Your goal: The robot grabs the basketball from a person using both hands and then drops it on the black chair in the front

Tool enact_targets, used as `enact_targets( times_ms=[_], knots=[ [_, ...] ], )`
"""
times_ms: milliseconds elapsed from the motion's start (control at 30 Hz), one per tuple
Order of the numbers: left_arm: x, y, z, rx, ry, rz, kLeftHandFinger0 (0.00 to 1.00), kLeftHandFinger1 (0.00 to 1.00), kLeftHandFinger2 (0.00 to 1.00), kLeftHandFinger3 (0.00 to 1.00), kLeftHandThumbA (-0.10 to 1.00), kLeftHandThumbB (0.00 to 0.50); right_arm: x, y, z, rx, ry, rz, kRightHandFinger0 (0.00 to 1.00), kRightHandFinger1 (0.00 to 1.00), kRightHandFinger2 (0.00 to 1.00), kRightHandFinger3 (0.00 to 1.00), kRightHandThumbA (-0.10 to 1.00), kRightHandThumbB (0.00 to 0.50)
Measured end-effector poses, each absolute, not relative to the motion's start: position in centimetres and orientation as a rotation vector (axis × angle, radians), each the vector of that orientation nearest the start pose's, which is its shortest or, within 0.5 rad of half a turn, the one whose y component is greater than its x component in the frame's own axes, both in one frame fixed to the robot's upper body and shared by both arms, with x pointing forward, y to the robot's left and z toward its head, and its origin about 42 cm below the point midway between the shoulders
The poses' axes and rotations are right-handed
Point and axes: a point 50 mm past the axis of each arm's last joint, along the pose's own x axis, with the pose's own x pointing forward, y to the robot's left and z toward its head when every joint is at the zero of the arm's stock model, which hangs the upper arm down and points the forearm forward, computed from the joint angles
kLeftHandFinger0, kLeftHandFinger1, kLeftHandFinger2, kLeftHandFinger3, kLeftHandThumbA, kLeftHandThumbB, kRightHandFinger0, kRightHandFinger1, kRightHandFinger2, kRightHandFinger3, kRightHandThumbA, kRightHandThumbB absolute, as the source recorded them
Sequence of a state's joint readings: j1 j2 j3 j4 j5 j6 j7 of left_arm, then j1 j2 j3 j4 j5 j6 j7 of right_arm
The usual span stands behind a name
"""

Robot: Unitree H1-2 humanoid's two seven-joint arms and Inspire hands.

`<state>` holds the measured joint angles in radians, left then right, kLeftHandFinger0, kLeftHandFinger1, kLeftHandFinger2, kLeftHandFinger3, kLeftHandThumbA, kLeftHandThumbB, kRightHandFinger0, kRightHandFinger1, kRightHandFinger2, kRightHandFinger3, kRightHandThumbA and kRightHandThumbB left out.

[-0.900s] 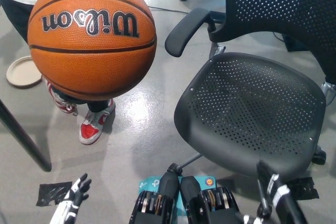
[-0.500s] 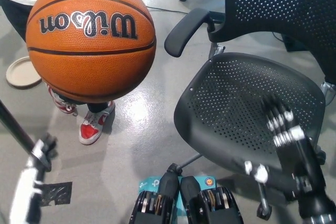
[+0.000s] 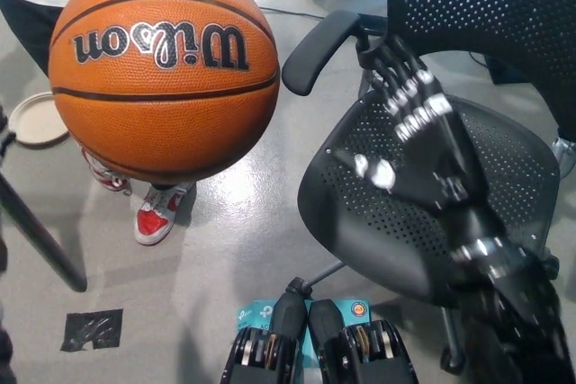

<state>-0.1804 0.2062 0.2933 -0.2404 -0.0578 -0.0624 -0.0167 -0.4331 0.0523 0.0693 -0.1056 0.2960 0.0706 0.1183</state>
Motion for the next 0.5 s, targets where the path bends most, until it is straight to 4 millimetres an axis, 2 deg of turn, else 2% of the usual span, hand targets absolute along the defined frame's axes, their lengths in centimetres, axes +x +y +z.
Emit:
enact_targets(
  times_ms=[100,400,500],
  knots=[
    [32.2,32.8,25.0,0.149,-0.522,0.2,1.0,1.0,1.0,1.0,1.0,0.138,39.9,-11.9,27.3,0.353,-0.419,0.406,1.0,1.0,1.0,1.0,1.0,0.367],
    [33.7,32.8,26.4,0.114,-0.494,0.182,1.0,1.0,1.0,1.0,1.0,0.15,43.3,-9.8,28.7,0.487,-0.331,0.44,1.0,1.0,1.0,1.0,1.0,0.383],
    [34.0,32.6,26.5,0.103,-0.475,0.174,1.0,1.0,1.0,1.0,1.0,0.143,43.9,-9.1,28.9,0.504,-0.309,0.455,1.0,1.0,1.0,1.0,1.0,0.409]
  ],
)
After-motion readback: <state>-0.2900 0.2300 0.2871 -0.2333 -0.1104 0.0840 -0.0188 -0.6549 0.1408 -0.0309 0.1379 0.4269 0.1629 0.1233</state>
